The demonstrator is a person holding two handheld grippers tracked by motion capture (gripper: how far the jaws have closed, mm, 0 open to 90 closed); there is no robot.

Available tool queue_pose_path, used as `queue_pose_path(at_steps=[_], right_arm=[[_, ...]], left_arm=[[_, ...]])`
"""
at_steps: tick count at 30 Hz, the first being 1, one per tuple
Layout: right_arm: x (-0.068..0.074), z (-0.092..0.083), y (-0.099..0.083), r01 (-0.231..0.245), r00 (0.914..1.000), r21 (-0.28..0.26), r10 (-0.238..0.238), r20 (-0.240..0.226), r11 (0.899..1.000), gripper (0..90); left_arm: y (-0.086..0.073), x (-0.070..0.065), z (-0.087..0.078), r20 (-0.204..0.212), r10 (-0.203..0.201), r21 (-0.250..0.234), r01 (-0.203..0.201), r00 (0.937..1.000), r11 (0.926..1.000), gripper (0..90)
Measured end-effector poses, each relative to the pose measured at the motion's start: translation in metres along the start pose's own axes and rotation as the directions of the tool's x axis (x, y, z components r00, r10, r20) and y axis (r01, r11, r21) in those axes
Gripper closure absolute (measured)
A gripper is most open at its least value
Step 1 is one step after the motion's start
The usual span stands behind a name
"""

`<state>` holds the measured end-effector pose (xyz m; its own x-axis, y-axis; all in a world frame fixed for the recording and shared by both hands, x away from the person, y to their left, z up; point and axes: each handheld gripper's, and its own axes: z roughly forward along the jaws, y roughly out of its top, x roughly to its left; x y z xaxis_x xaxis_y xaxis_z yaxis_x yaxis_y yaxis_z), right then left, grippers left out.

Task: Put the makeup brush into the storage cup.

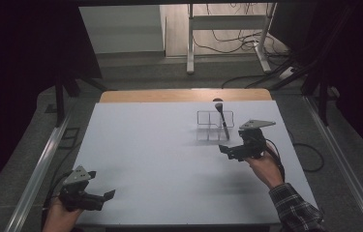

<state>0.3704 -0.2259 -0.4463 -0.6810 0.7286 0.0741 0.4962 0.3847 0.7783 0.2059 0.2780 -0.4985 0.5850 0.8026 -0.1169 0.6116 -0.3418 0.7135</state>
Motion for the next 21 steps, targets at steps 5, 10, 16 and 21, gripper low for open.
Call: queue_pose_path(at_steps=[5, 10, 16, 21], right_arm=[[0.002, -0.002, -0.005, 0.002, 1.0, 0.005, -0.002, -0.007, 1.0, 0.0], [0.004, -0.003, -0.01, 0.007, 0.9999, 0.01, -0.007, -0.008, 1.0, 0.0], [0.006, -0.004, -0.015, 0.033, 0.9994, 0.014, -0.033, -0.005, 0.999, 0.0], [0.009, -0.004, -0.019, 0.041, 0.9992, 0.027, -0.041, -0.007, 0.999, 0.0]], left_arm=[[0.0, 0.0, 0.0, 0.0, 0.003, 0.001, -0.003, 1.0, 1.0, 0.0], [0.0, 0.0, 0.0, 0.001, 0.004, 0.001, -0.004, 1.0, 1.0, 0.0], [0.0, 0.0, 0.001, 0.001, 0.004, 0.001, -0.004, 1.0, 1.0, 0.0], [0.0, 0.0, 0.001, 0.002, 0.005, 0.001, -0.005, 1.0, 1.0, 0.0]])
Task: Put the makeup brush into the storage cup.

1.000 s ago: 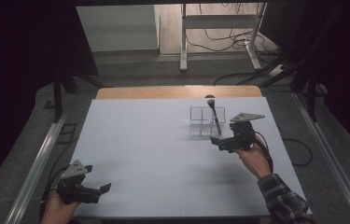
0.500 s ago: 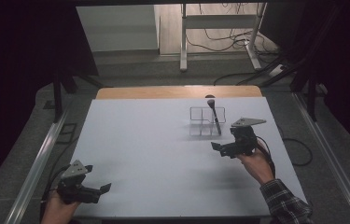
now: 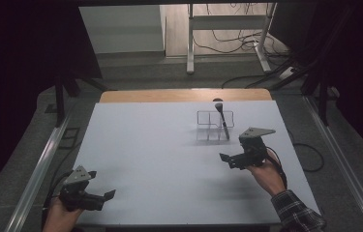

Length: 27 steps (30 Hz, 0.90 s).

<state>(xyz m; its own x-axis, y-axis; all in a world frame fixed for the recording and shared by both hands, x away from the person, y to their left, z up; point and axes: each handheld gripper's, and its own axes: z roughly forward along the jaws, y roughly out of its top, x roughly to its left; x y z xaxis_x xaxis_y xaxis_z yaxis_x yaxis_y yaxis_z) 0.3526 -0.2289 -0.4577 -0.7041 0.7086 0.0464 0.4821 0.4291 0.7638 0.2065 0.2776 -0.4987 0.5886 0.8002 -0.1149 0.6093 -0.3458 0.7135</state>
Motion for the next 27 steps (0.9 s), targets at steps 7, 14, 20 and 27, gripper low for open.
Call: queue_pose_path(at_steps=[7, 14, 20, 27], right_arm=[[0.003, -0.002, -0.005, 0.01, 0.9999, 0.011, -0.01, -0.003, 1.0, 0.0], [0.008, -0.005, -0.011, 0.016, 0.9998, 0.025, -0.016, -0.012, 1.0, 0.0], [0.012, -0.009, -0.018, 0.014, 0.9996, 0.038, -0.013, -0.024, 0.999, 0.0], [0.015, -0.015, -0.027, 0.012, 0.9994, 0.05, -0.01, -0.033, 0.999, 0.0]], left_arm=[[0.0, 0.0, 0.0, 0.0, 0.001, 0.0, -0.001, 1.0, 1.0, 0.0], [0.0, 0.0, 0.0, 0.001, 0.0, -0.001, 0.0, 1.0, 1.0, 0.0], [0.0, 0.0, 0.0, 0.002, 0.001, -0.002, -0.001, 1.0, 1.0, 0.0], [0.0, 0.0, 0.0, 0.002, 0.002, -0.002, -0.002, 1.0, 1.0, 0.0]])
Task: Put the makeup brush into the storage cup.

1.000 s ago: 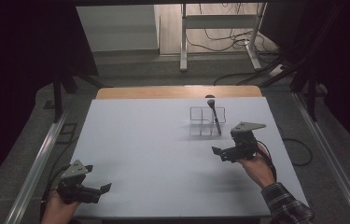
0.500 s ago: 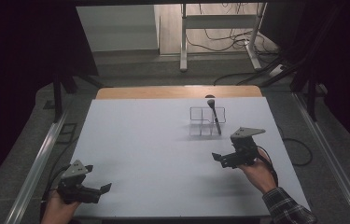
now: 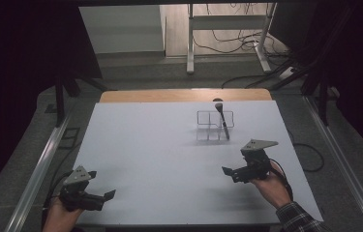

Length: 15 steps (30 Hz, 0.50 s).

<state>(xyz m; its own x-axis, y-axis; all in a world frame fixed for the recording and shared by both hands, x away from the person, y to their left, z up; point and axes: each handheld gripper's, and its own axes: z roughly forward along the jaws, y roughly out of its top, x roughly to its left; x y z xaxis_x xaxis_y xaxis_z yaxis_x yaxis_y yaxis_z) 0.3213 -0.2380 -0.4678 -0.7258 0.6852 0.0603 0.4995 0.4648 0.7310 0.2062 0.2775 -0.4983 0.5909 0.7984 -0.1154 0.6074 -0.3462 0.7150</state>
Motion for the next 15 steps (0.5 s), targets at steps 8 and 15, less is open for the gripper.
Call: queue_pose_path(at_steps=[8, 15], right_arm=[[-0.001, -0.009, -0.009, -0.021, 0.9998, 0.003, 0.021, 0.002, 1.0, 0.0], [0.0, -0.014, -0.015, -0.026, 0.9996, 0.003, 0.026, 0.008, 1.0, 0.0]], left_arm=[[0.0, 0.0, 0.0, 0.0, 0.0, 0.0, 0.0, 1.0, 1.0, 0.0], [0.0, 0.0, 0.0, -0.001, 0.0, -0.001, 0.0, 1.0, 1.0, 0.0]])
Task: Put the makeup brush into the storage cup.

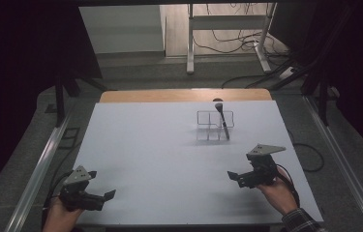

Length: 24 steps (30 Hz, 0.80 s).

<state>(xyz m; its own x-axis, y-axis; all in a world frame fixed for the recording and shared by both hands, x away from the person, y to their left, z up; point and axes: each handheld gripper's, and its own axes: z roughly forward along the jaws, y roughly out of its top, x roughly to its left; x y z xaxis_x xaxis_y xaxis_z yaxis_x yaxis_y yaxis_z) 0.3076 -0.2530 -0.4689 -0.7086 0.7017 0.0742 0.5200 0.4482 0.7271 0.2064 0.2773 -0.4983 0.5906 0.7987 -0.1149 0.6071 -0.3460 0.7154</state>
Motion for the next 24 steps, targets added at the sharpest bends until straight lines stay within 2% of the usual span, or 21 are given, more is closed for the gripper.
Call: queue_pose_path(at_steps=[13, 24], right_arm=[[0.003, -0.011, -0.006, 0.027, 0.9989, 0.012, -0.028, 0.039, 1.0, 0.0], [0.002, -0.021, -0.014, 0.011, 0.998, 0.019, -0.012, 0.061, 1.0, 0.0]], left_arm=[[0.0, 0.0, 0.0, -0.002, 0.0, 0.001, 0.0, 1.0, 1.0, 0.0], [0.0, 0.0, 0.0, -0.004, -0.001, 0.001, 0.001, 1.0, 1.0, 0.0]])
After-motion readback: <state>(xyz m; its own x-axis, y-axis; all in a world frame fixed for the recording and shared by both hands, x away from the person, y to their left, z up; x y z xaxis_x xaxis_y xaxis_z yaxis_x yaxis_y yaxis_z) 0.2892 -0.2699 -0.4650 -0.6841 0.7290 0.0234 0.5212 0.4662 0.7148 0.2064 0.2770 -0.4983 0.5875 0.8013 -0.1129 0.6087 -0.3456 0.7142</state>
